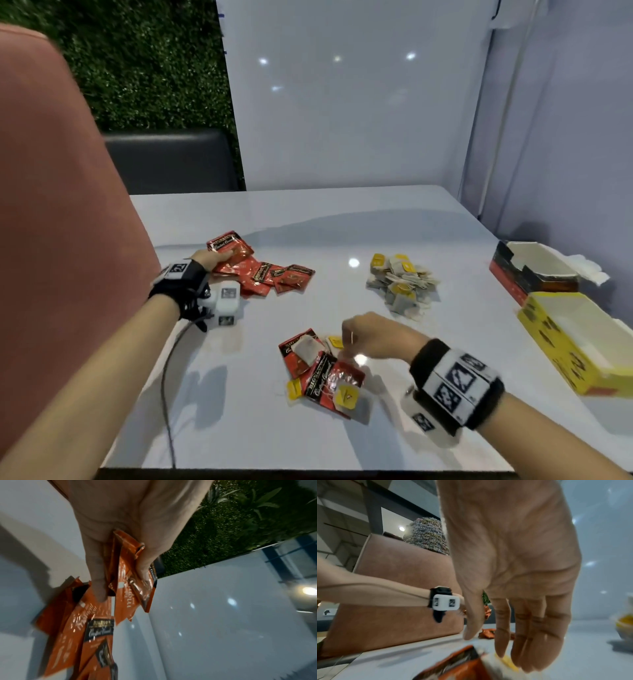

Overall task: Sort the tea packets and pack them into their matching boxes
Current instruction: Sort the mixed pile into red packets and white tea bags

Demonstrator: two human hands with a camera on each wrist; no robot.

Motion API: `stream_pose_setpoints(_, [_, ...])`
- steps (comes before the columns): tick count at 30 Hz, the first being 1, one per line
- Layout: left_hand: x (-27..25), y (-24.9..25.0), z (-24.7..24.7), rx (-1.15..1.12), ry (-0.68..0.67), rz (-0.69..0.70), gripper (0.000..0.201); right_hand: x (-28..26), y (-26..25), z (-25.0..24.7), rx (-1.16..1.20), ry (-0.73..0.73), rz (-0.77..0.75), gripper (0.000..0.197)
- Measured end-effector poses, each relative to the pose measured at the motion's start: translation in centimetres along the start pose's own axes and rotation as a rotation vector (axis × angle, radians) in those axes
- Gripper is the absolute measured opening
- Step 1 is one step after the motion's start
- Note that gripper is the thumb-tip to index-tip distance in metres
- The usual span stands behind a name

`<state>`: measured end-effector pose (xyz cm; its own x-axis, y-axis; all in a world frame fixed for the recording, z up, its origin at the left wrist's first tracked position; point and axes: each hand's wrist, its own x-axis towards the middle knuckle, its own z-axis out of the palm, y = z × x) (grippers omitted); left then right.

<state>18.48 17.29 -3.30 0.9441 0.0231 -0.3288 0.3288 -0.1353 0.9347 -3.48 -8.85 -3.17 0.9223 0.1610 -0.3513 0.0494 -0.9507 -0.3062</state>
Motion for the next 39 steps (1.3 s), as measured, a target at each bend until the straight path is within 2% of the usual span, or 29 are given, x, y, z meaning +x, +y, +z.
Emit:
stream_pose_setpoints(3, [5.2,-1.3,0.2,0.077,0.095,0.009,0.039,0.4,0.3,2.1,0.017,0.01,0.052,0.043])
stream_pose_setpoints(7, [4.4,-1.7,2.8,0.335,0.127,0.065,0.05,0.5,0.4,2.9,0.083,0.046,0.078,0.047])
stream_pose_setpoints(10, [4.0,-2.1,3.9,0.614,0.241,0.079,0.078,0.6,0.7,3.1,0.081,0.065,0.046,0.038])
stream_pose_setpoints(11, [2.9,-1.9,4.4,0.73,0.288,0.101,0.081,0.6,0.8,3.2,0.093,0.059,0.039,0.035])
stream_pose_setpoints(13, [0.6,-1.6,5.0,0.86,0.308,0.328,0.068,0.8,1.3,3.1,0.131,0.052,0.018,0.028])
stream_pose_setpoints(14, [-0.8,-1.7,5.3,0.812,0.227,0.44,0.055,0.8,1.5,3.0,0.153,0.057,0.009,0.027])
stream_pose_setpoints(16, [-4.2,-2.4,5.3,0.787,-0.086,0.516,0.034,0.7,2.1,2.6,0.194,0.07,0.005,0.03])
stream_pose_setpoints(18, [-7.4,-3.6,5.4,0.956,-0.422,0.42,0.035,0.5,2.5,2.0,0.18,0.09,0.002,0.036])
stream_pose_setpoints(20, [-9.7,-5.0,5.8,1.04,-0.587,0.291,0.044,0.5,2.9,1.1,0.129,0.134,-0.002,0.033])
stream_pose_setpoints(23, [-10.6,-6.9,6.9,1.116,-0.553,0.297,0.049,0.4,3.3,-0.3,0.075,0.218,0.021,0.02])
stream_pose_setpoints(25, [-10.6,-7.4,7.5,1.133,-0.501,0.31,0.034,0.3,3.4,-1.0,0.061,0.244,0.038,0.019])
stream_pose_setpoints(27, [-10.8,-6.8,7.6,1.142,-0.513,0.31,0.009,-0.1,3.4,-1.2,0.081,0.257,0.052,0.019])
stream_pose_setpoints(29, [-10.8,-6.0,7.6,1.127,-0.561,0.309,0.018,-0.3,3.6,-1.3,0.108,0.272,0.063,0.02])
stream_pose_setpoints(32, [-11.5,-5.0,7.8,1.14,-0.504,0.328,0.01,-0.5,4.0,-1.2,0.136,0.293,0.08,0.02])
stream_pose_setpoints(33, [-11.6,-4.9,8.0,1.142,-0.496,0.322,0.014,-0.5,4.0,-1.2,0.142,0.304,0.085,0.019])
stream_pose_setpoints(37, [-12.6,-5.5,9.9,1.182,-0.586,0.271,0.08,-0.5,3.4,-1.0,0.194,0.314,0.09,0.021])
stream_pose_setpoints(39, [-13.0,-6.0,11.0,1.226,-0.603,0.285,0.091,-0.4,3.0,-0.9,0.231,0.315,0.082,0.022])
